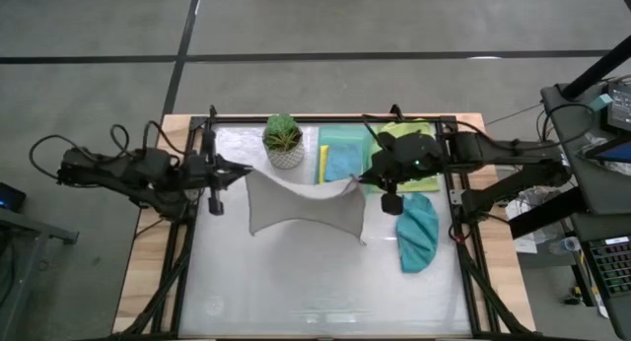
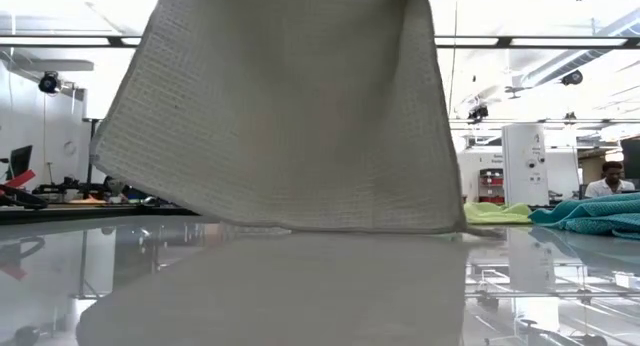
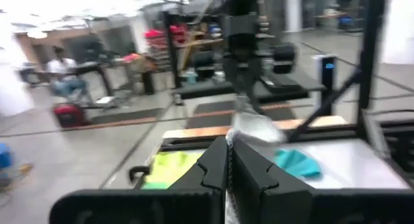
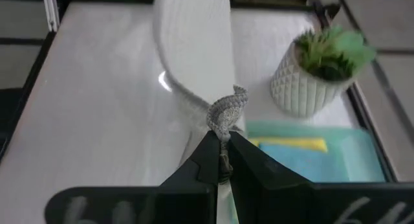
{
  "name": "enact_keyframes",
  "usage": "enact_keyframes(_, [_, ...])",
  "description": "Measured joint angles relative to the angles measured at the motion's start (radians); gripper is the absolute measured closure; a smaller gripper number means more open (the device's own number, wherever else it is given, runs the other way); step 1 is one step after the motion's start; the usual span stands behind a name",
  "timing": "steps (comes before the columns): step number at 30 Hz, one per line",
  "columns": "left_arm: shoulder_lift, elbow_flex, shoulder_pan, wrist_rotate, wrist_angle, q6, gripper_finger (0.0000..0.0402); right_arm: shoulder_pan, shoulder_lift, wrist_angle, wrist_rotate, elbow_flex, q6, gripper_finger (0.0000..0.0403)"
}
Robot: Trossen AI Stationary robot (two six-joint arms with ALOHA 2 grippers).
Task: Fold microfiber towels
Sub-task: Fold the gray microfiber cloth
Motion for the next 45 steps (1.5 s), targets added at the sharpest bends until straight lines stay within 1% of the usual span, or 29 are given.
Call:
enact_keyframes(2, [-0.009,-0.002,-0.01,0.05,-0.027,-0.013,0.0401,0.012,-0.006,-0.039,-0.004,0.002,0.025,0.039])
enact_keyframes(5, [0.0,-0.022,-0.031,0.134,-0.048,-0.057,0.0401,0.05,-0.016,-0.047,-0.015,-0.016,0.066,0.039])
enact_keyframes(9, [0.042,-0.069,-0.106,0.23,-0.036,-0.146,0.0401,0.147,-0.016,-0.047,-0.023,-0.052,0.144,0.039])
enact_keyframes(13, [0.101,-0.129,-0.224,0.234,-0.018,-0.202,0.0401,0.26,-0.016,-0.019,-0.047,-0.114,0.224,0.039])
enact_keyframes(16, [0.153,-0.167,-0.312,0.234,0.019,-0.229,0.0401,0.321,-0.007,0.064,-0.052,-0.18,0.257,0.039])
enact_keyframes(18, [0.192,-0.175,-0.359,0.231,0.04,-0.247,0.0401,0.344,0.003,0.117,-0.101,-0.218,0.258,0.039])
enact_keyframes(20, [0.224,-0.177,-0.39,0.197,0.03,-0.254,0.0401,0.35,0.018,0.168,-0.145,-0.246,0.245,0.039])
enact_keyframes(24, [0.24,-0.178,-0.394,0.09,0.026,-0.223,0.0401,0.323,0.027,0.192,-0.15,-0.261,0.176,0.039])
enact_keyframes(28, [0.195,-0.17,-0.368,-0.088,0.03,-0.154,0.0401,0.264,0.018,0.185,-0.146,-0.262,0.098,0.039])
enact_keyframes(32, [0.108,-0.166,-0.313,-0.202,0.03,-0.077,0.0401,0.168,-0.02,0.179,-0.143,-0.259,0.004,0.039])
enact_keyframes(35, [0.033,-0.166,-0.26,-0.229,0.013,-0.032,0.0401,0.097,-0.059,0.143,-0.134,-0.26,-0.011,0.039])
enact_keyframes(37, [-0.019,-0.166,-0.231,-0.235,-0.001,0.002,0.0402,0.069,-0.094,0.122,-0.134,-0.261,-0.023,0.039])
enact_keyframes(42, [-0.121,-0.143,-0.181,-0.236,-0.003,0.129,0.0401,0.03,-0.181,0.121,-0.08,-0.231,-0.069,0.039])
enact_keyframes(45, [-0.14,-0.129,-0.181,-0.219,-0.001,0.129,0.0402,0.031,-0.219,0.128,-0.078,-0.186,-0.04,0.039])
